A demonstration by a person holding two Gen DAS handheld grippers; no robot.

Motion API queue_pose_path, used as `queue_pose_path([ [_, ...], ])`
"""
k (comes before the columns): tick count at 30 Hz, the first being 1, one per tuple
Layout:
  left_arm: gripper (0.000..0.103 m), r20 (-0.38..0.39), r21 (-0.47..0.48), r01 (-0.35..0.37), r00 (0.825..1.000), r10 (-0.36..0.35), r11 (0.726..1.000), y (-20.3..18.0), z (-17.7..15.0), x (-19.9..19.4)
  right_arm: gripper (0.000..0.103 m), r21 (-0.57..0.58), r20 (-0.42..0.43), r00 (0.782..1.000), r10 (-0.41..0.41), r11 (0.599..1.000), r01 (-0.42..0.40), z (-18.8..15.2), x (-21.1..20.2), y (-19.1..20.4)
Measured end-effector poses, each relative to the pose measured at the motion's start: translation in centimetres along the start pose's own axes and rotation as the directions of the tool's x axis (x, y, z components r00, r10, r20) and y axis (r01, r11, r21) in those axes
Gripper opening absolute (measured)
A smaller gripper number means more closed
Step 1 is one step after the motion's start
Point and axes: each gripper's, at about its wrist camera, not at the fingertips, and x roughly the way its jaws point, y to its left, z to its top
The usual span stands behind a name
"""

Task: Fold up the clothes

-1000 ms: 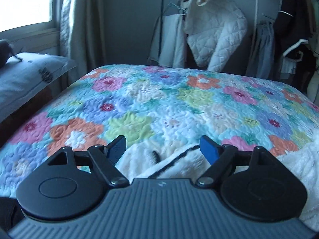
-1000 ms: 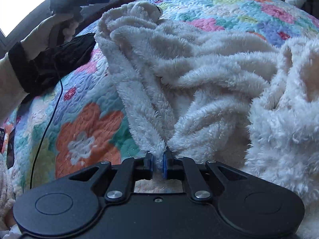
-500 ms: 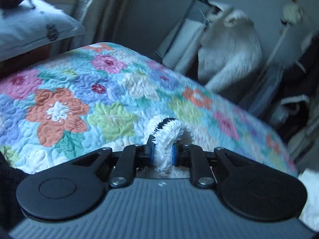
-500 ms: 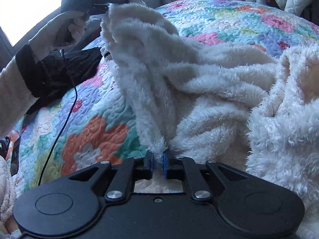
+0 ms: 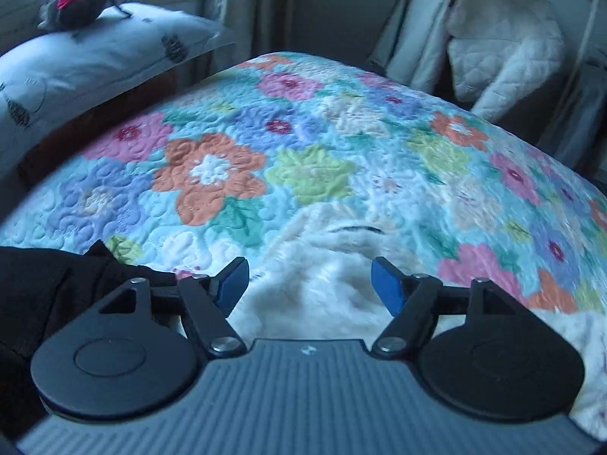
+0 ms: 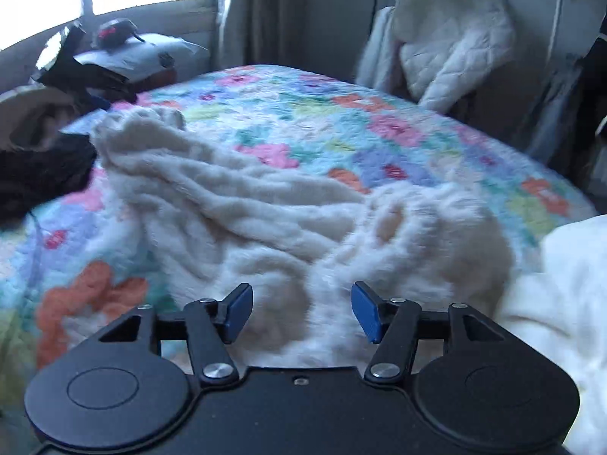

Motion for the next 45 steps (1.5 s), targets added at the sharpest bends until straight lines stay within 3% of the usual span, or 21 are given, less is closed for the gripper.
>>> queue_pose_path([
  [4, 0.072, -0.016, 0.051, 0.102, 0.995, -0.101, 0.994, -3.9, -2.7, -2.1, 0.068, -0.054, -0.036, 0.991, -0.127, 0.991, 0.125, -1.4, 2.6, -0.3],
  [6, 0.072, -0.037, 0.059, 0.148, 0.989, -0.146, 0.987, -5.3, -4.4, -2.3, 0.08, -0.11, -0.025, 0.983, -0.18, 0.978, 0.176, -1.9, 4.4, 0.2],
  [9, 0.072, -0.104, 0.035, 0.197, 0.976, -0.192, 0.98, -6.9, -7.1, -1.5, 0.081, -0.24, 0.005, 0.954, -0.298, 0.926, 0.291, -1.8, 7.4, 1.7],
  [11, 0.072, -0.145, 0.021, 0.213, 0.967, -0.208, 0.977, -7.6, -8.5, -0.7, 0.08, -0.231, 0.02, 0.956, -0.294, 0.929, 0.29, -0.9, 8.6, 1.4],
  [13, 0.072, -0.167, 0.017, 0.197, 0.967, -0.191, 0.98, -8.5, -9.8, -0.3, 0.049, -0.135, -0.006, 0.982, -0.191, 0.973, 0.188, 0.2, 8.9, -0.2],
  [14, 0.072, -0.172, 0.021, 0.195, 0.967, -0.189, 0.981, -8.8, -10.5, 0.0, 0.025, -0.094, -0.017, 0.987, -0.163, 0.983, 0.16, 1.0, 8.4, -1.1],
  [17, 0.072, -0.172, 0.021, 0.195, 0.967, -0.189, 0.981, -10.1, -11.9, 0.1, 0.021, -0.023, -0.014, 0.988, -0.154, 0.988, 0.153, 3.7, 5.4, -3.5],
  [20, 0.072, -0.167, 0.021, 0.225, 0.961, -0.218, 0.974, -11.6, -12.6, -0.8, 0.02, 0.116, 0.091, 0.979, -0.18, 0.979, 0.169, 6.0, -1.8, -7.3],
  [23, 0.073, -0.156, 0.065, 0.271, 0.954, -0.258, 0.96, -13.7, -12.9, -2.0, 0.018, 0.308, 0.183, 0.934, -0.306, 0.92, 0.241, 5.3, -10.2, -12.4],
  [26, 0.075, -0.162, 0.108, 0.249, 0.96, -0.23, 0.963, -15.2, -13.3, -2.4, 0.016, 0.405, 0.184, 0.879, -0.44, 0.849, 0.34, 3.3, -17.7, -16.1],
  [29, 0.077, -0.165, 0.089, 0.261, 0.956, -0.244, 0.961, -16.0, -13.5, -2.8, 0.016, 0.49, 0.136, 0.873, -0.469, 0.798, 0.352, 1.1, -21.8, -19.0],
  [31, 0.082, -0.172, 0.057, 0.296, 0.944, -0.283, 0.953, -16.3, -13.6, -3.1, 0.016, 0.536, 0.099, 0.867, -0.489, 0.76, 0.368, -0.6, -22.8, -20.5],
  [34, 0.082, -0.19, 0.058, 0.281, 0.945, -0.266, 0.958, -16.7, -14.0, -3.7, 0.017, 0.6, 0.025, 0.883, -0.468, 0.714, 0.362, -3.6, -21.1, -22.1],
  [37, 0.082, -0.191, 0.065, 0.249, 0.954, -0.232, 0.966, -16.4, -14.3, -4.0, 0.017, 0.686, 0.032, 0.931, -0.365, 0.685, 0.245, -5.9, -18.3, -22.1],
  [42, 0.082, -0.156, 0.086, 0.123, 0.982, -0.109, 0.989, -14.8, -12.4, -3.1, 0.017, 0.616, 0.098, 0.949, -0.299, 0.767, 0.178, -4.6, -15.7, -19.0],
  [45, 0.085, -0.158, 0.142, 0.097, 0.985, -0.074, 0.985, -15.2, -10.4, -1.1, 0.017, 0.59, 0.12, 0.949, -0.29, 0.79, 0.167, -3.8, -16.0, -18.8],
])
